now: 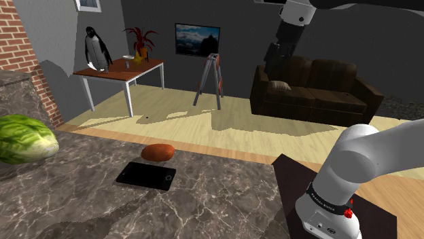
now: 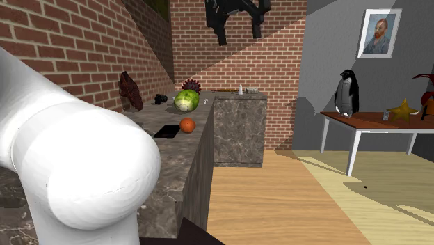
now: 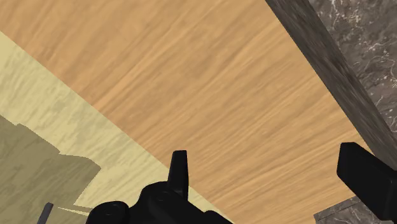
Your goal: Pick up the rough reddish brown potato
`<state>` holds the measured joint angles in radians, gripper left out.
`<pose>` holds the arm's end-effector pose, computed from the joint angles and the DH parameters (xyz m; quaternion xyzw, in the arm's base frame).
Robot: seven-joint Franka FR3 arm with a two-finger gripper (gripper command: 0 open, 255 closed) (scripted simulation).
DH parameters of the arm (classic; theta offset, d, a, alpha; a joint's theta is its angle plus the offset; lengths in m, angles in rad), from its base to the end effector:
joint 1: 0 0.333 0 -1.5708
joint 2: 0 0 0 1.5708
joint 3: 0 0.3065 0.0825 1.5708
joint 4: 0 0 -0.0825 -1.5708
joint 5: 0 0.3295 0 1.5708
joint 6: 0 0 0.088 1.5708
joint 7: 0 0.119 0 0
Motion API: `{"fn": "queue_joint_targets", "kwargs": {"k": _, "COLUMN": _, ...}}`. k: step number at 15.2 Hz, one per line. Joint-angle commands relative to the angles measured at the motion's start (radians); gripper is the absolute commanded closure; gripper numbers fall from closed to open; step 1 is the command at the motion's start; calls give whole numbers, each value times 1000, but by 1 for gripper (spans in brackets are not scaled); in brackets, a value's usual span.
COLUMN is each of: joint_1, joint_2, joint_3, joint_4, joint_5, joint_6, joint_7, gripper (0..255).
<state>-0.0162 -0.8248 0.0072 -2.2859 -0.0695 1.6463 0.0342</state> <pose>0.2577 -0.0092 0.6192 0.9948 -0.0230 0.0928 0.0363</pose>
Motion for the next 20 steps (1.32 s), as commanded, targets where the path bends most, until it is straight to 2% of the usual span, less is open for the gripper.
{"fn": "queue_joint_targets", "kwargs": {"k": 1, "joint_1": 0, "joint_2": 0, "joint_3": 0, "joint_4": 0, "joint_5": 0, "joint_6": 0, "joint_7": 0, "gripper": 0}}
{"fn": "queue_joint_targets", "kwargs": {"k": 10, "joint_1": 84, "joint_2": 181, "joint_3": 96, "joint_4": -37, "joint_5": 40, "joint_6": 212, "joint_7": 1, "gripper": 0}}
{"fn": "queue_joint_targets", "kwargs": {"k": 20, "joint_1": 158, "joint_2": 434, "joint_3": 211, "joint_4": -1, "joint_5": 42, "joint_6": 420, "joint_7": 9, "gripper": 0}}
